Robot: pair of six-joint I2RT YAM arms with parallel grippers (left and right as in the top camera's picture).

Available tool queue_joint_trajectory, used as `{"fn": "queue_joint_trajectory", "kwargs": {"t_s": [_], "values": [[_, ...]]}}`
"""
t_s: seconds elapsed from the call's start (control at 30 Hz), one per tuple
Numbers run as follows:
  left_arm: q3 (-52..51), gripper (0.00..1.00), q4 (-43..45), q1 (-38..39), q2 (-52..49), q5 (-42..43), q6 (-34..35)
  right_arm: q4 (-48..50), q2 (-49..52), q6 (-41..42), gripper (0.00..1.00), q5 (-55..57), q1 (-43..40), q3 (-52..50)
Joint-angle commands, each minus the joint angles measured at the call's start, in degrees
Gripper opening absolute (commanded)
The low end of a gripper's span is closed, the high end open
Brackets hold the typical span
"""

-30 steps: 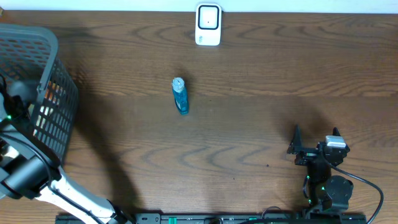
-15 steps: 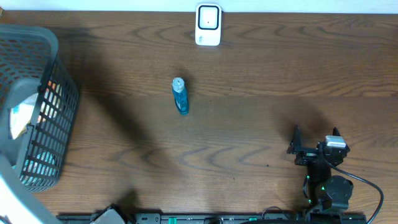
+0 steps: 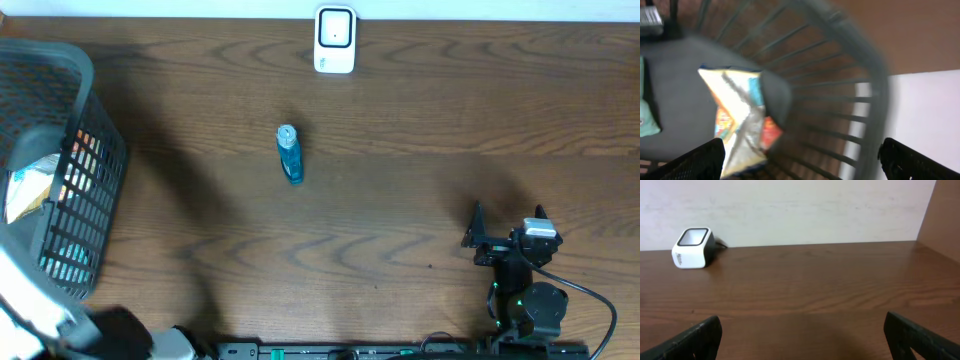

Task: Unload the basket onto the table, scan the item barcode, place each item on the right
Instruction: 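Return the left gripper to the basket and grasp the white snack bag, then carry the white snack bag out and set it left of the bottle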

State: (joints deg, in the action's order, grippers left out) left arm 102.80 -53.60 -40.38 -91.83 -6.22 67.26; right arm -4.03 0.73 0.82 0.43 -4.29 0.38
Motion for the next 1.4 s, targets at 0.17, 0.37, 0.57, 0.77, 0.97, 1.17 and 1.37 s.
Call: {"fn": "queue_joint_trajectory", "kwargs": {"t_s": [0.17,0.37,0.57,0.77,0.97,1.17,1.37], "values": [[-0.5,0.98,-0.6,0.1,-16.9,11.5,-0.6,-0.3,-0.1,0.4,0.99,0.0,-0.2,-0.1],[-0.6,0.98,-0.8,0.2,-27.1,12.1,-0.8,-0.3,-0.1,0.4,0.99,0.0,-0.2,-0.1],[-0.6,0.07,-1.1,0.9,-35.3,15.0,-7.3,-0.3,-0.1,0.4,0.99,0.0,-0.2,-0.1],[0.5,0.07,-0.8,-0.7,-29.4,18.1,-8.0,-0.3,-0.1,0.4,0.99,0.0,-0.2,-0.1],[2.2,0.07,2.1,-3.3,-14.5,18.0,-10.1,-0.3,-0.1,0.4,0.99,0.0,-0.2,-0.1],[2.2,0.07,5.3,-3.9,2.1,14.9,-10.2,-0.3,-0.1,0.4,0.99,0.0,-0.2,-0.1],[2.2,0.07,10.6,3.6,14.8,15.0,-13.5,-0.3,-0.1,0.4,0.99,0.0,-0.2,-0.1]]}}
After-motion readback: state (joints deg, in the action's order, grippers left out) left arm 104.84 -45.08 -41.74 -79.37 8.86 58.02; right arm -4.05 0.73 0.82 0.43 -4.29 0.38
